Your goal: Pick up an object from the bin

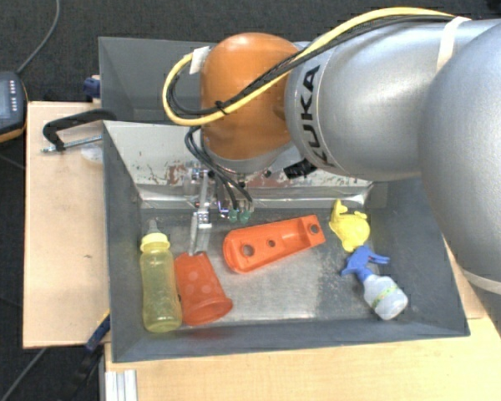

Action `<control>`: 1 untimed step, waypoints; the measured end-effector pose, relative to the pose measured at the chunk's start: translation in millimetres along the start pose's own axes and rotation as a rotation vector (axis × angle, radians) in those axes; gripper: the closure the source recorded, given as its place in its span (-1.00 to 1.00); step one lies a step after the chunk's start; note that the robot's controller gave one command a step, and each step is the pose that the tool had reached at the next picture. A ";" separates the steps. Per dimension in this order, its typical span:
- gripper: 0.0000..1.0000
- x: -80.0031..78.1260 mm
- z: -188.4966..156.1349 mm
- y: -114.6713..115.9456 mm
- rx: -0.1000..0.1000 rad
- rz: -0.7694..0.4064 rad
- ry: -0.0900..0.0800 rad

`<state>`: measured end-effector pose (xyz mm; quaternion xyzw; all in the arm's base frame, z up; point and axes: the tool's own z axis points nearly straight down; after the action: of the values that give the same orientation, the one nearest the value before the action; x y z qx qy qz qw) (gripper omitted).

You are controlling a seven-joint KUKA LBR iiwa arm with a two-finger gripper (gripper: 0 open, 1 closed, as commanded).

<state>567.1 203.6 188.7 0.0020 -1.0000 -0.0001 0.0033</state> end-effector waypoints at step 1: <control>-1.00 -1.6 -5.2 -0.9 -0.002 0.002 -0.008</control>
Offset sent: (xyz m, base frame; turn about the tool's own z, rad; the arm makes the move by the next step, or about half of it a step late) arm -0.0291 -0.0617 -0.0571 -0.1940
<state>568.7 202.7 193.9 0.0009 -1.0000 -0.0010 -0.0008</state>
